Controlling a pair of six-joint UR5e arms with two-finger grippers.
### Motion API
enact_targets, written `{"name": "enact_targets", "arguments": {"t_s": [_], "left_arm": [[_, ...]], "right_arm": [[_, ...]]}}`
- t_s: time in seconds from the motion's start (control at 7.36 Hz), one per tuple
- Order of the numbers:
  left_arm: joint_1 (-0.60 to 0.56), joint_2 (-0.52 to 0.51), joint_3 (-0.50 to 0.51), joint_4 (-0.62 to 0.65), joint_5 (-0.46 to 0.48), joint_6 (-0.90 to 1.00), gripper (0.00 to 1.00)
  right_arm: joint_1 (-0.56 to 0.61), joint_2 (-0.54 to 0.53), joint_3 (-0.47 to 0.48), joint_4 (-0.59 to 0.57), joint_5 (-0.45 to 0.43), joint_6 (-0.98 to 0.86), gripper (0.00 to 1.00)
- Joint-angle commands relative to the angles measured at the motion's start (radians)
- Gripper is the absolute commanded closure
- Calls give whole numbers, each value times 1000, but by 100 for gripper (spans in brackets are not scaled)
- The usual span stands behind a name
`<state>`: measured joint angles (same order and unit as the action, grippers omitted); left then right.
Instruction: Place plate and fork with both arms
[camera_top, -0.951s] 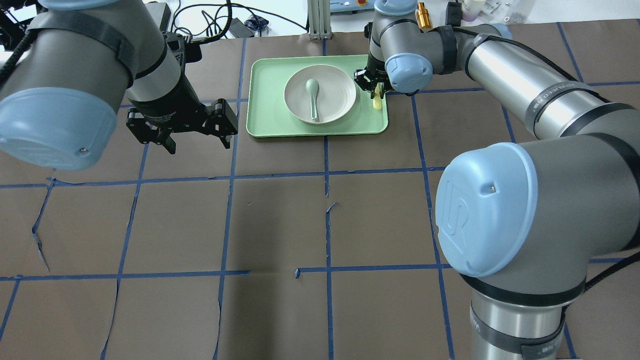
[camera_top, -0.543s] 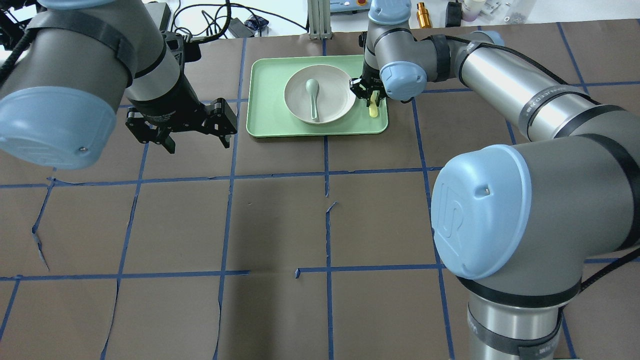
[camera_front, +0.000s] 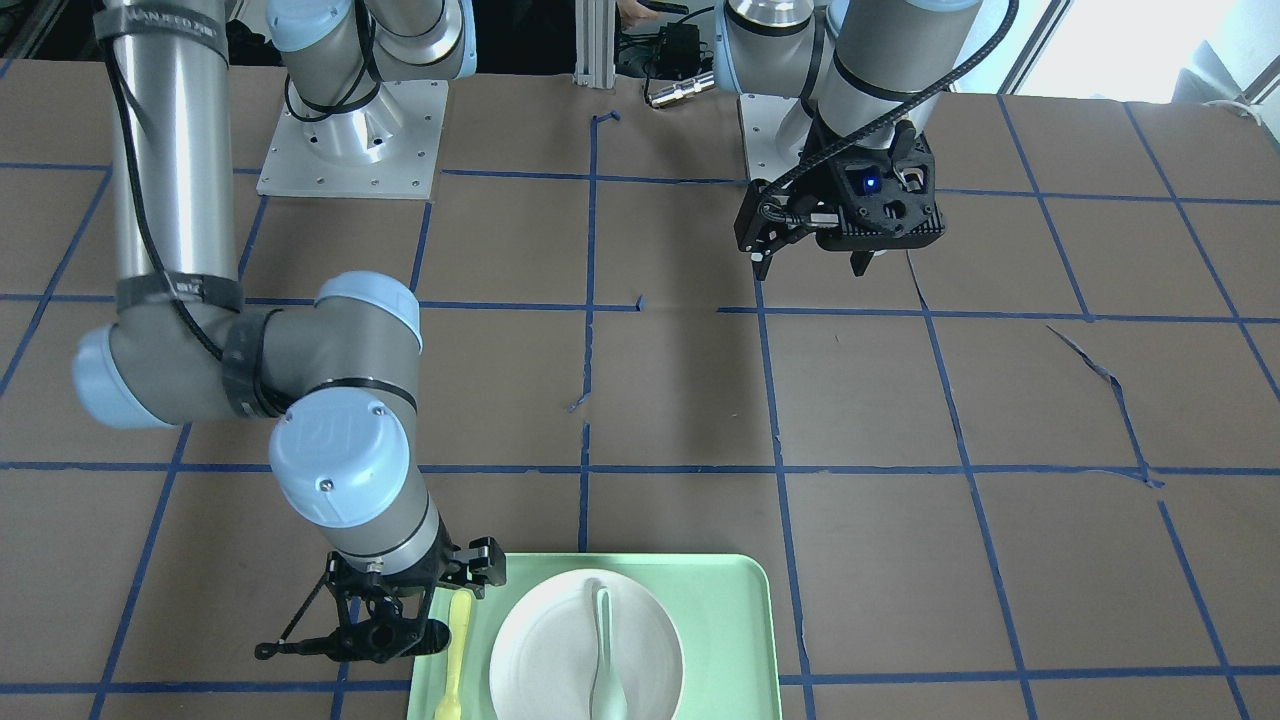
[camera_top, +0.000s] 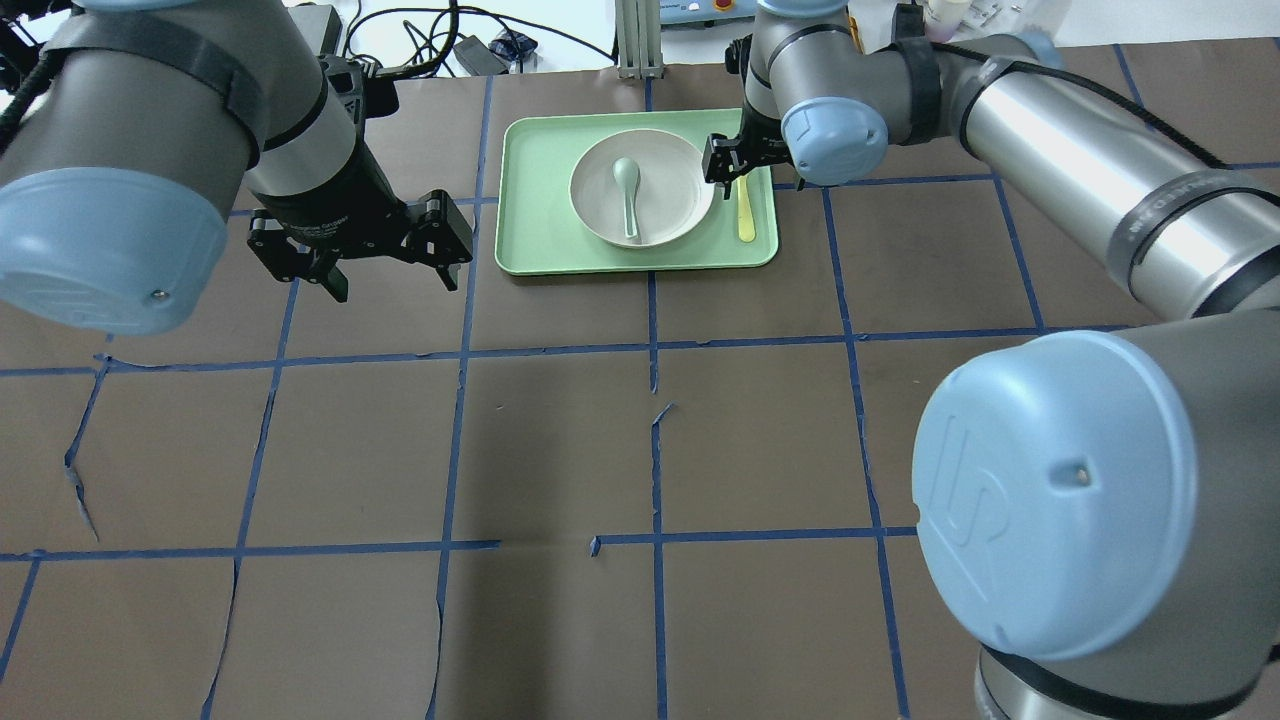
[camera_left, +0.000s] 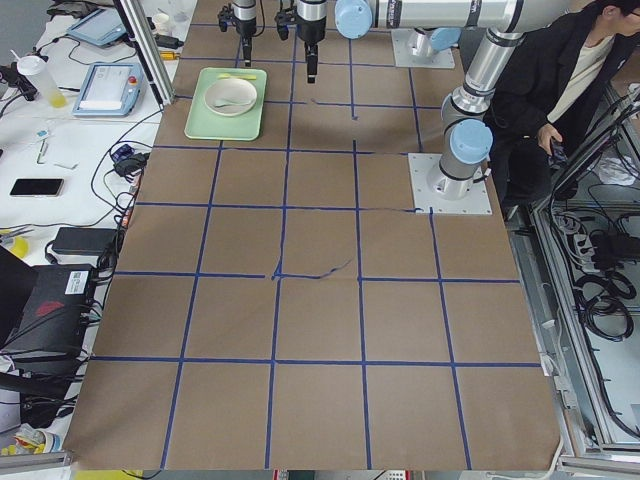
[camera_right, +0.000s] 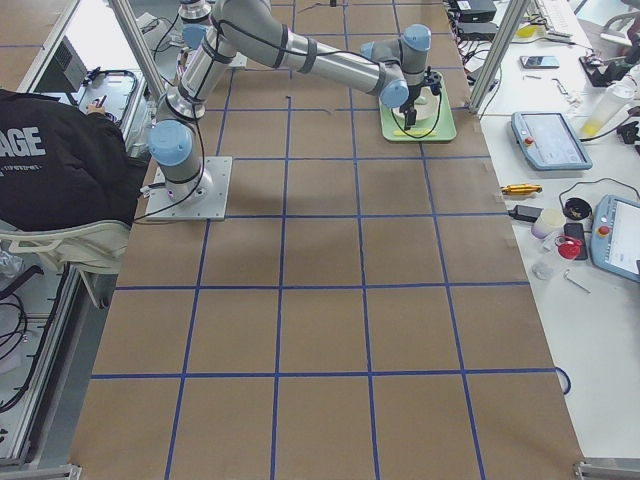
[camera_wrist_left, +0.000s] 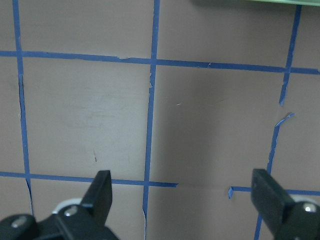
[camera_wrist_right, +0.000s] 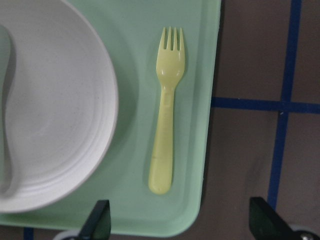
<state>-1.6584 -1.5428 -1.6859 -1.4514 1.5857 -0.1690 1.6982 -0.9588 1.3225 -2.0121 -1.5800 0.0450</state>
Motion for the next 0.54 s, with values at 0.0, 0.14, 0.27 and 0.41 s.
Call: {"name": "enact_targets", "arguments": {"t_s": [0.0, 0.14, 0.27, 0.41], "left_arm": [[-4, 10, 3, -1, 0, -1, 0], [-4, 15, 3, -1, 2, -6, 0], [-4, 20, 3, -3, 8, -7, 0], [-6, 27, 3, -4, 8, -9, 0]], "right_arm": [[-38, -191, 3, 267, -11, -8, 0], [-81, -304, 6, 395, -8, -17, 0], [-103, -399, 18, 500, -9, -39, 0], [-101, -484, 62, 559, -11, -36, 0]]}}
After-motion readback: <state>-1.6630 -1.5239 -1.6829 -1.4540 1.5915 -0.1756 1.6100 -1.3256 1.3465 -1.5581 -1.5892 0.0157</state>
